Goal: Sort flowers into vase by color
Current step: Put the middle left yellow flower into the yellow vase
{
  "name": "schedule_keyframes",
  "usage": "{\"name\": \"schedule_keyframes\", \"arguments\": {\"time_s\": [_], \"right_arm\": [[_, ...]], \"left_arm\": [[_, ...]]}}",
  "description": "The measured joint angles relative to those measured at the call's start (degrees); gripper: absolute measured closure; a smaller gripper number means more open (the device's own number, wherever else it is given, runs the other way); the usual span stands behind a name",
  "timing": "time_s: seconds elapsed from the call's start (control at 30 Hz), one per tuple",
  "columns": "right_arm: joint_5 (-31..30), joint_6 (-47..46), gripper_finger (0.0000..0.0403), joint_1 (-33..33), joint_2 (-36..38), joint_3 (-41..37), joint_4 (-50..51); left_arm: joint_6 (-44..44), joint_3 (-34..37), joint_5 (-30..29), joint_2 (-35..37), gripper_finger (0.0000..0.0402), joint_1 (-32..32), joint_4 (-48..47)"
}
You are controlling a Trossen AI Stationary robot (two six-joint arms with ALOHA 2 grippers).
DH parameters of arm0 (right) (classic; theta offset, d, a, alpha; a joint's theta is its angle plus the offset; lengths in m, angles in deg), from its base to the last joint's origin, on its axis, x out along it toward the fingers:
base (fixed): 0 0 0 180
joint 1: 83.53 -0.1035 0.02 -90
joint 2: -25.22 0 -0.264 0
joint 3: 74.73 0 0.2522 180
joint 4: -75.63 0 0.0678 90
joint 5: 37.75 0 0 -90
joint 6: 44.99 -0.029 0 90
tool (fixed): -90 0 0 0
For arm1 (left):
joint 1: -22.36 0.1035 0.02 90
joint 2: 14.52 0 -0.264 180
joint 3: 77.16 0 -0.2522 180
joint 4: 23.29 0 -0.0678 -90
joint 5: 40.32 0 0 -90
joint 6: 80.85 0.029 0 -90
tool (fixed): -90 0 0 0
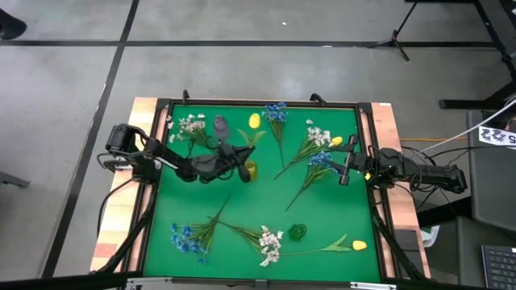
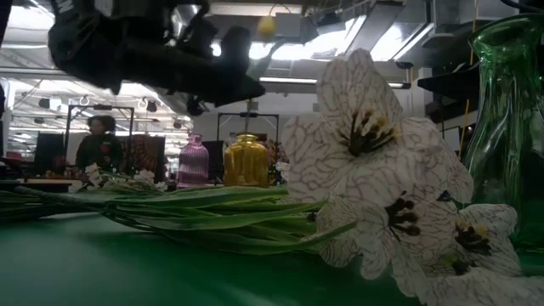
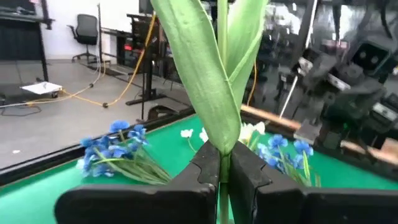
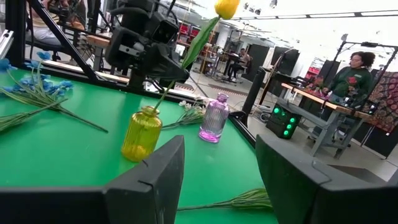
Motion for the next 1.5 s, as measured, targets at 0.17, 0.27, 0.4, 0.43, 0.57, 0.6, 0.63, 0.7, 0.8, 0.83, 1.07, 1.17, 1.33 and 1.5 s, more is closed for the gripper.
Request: {"name": "schedule_keyframes", "arguments": {"time_s": [0.17, 0.27, 0.4, 0.43, 0.57, 0.6, 0.63, 0.7, 0.8, 0.83, 1.07, 1.17, 1.33, 1.5], "right_arm": [[0.0, 0.0, 0.0205, 0.0, 0.0, 0.0, -0.2], [0.0, 0.0, 0.0205, 0.0, 0.0, 0.0, -0.2], [0.0, 0.0, 0.0205, 0.0, 0.0, 0.0, -0.2], [0.0, 0.0, 0.0205, 0.0, 0.0, 0.0, -0.3], [-0.1, 0.0, 0.0205, 0.0, 0.0, 0.0, -0.3], [-0.1, 0.0, 0.0205, 0.0, 0.0, 0.0, -0.3], [-0.1, 0.0, 0.0205, 0.0, 0.0, 0.0, -0.3], [-0.1, 0.0, 0.0205, 0.0, 0.0, 0.0, -0.3], [-0.1, 0.0, 0.0205, 0.0, 0.0, 0.0, -0.3], [-0.1, 0.0, 0.0205, 0.0, 0.0, 0.0, -0.3], [-0.1, -1.3, 0.0205, 0.0, 0.0, 0.0, -0.4], [-0.1, -1.8, 0.0205, 0.0, 0.0, 0.0, -0.4], [-0.1, -2.0, 0.0205, 0.0, 0.0, 0.0, -0.4], [-0.1, -2.0, 0.0205, 0.0, 0.0, 0.0, -0.4]], "left_arm": [[4.6, 3.4, -0.3, 0.0, 0.0388, -1.0, 11.5], [8.1, 2.8, -0.1, 0.0, 0.0384, -2.1, 12.6], [11.4, 1.9, 0.8, 0.0, 0.0392, -3.4, 9.9], [11.9, 1.9, 0.9, 0.0, 0.0394, -3.5, 9.2], [11.6, 1.9, 0.9, 0.0, 0.0392, -3.7, 7.7], [11.6, 1.9, 0.9, 0.0, 0.0389, -3.7, 7.5], [11.7, 2.0, 0.9, 0.0, 0.0387, -3.7, 7.4], [12.5, 2.1, 0.9, 0.0, 0.0386, -3.7, 7.5], [13.1, 2.3, 0.9, -0.1, 0.0392, -3.7, 7.7], [13.1, 2.3, 0.9, -0.4, 0.0395, -3.7, 8.3], [14.4, 2.5, 0.7, -7.7, 0.0388, -4.7, 19.7], [15.2, 2.1, 0.7, -9.0, 0.0393, -4.9, 20.3], [16.3, 2.2, 0.5, -9.0, 0.0393, -5.3, 20.3], [16.5, 2.2, -0.7, -9.0, 0.0368, -5.2, 19.9]]}}
